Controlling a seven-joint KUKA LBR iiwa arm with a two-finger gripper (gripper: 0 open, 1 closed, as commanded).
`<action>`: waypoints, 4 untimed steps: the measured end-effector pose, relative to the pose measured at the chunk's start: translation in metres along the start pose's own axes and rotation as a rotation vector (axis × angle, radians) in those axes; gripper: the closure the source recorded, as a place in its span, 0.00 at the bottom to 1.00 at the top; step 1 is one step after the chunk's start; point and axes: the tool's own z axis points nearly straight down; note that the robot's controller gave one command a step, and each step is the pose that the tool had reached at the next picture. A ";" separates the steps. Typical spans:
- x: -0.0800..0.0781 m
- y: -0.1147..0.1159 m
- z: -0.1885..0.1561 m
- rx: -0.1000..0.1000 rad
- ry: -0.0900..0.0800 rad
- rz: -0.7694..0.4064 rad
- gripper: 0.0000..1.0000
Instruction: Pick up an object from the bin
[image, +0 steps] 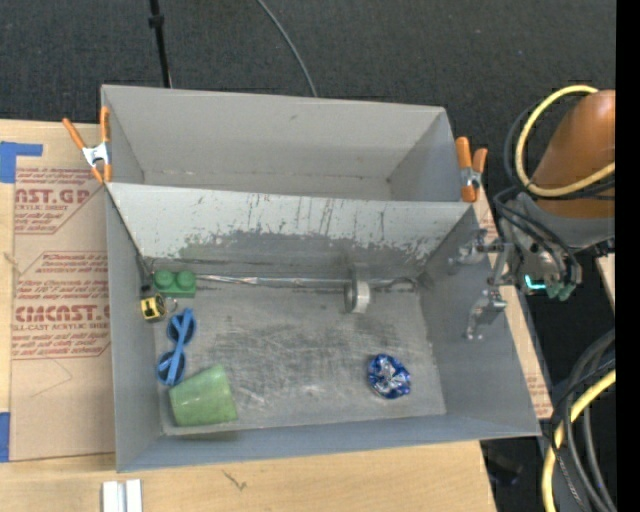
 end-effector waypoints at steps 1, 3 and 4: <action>0.057 0.028 0.152 0.002 -0.014 -0.023 0.00; 0.069 0.060 0.147 0.006 -0.025 -0.167 1.00; 0.043 0.054 -0.002 0.005 -0.012 -0.604 1.00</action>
Offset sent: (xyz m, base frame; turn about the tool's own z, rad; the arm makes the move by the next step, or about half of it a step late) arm -0.0591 0.0273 -0.1510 -0.0247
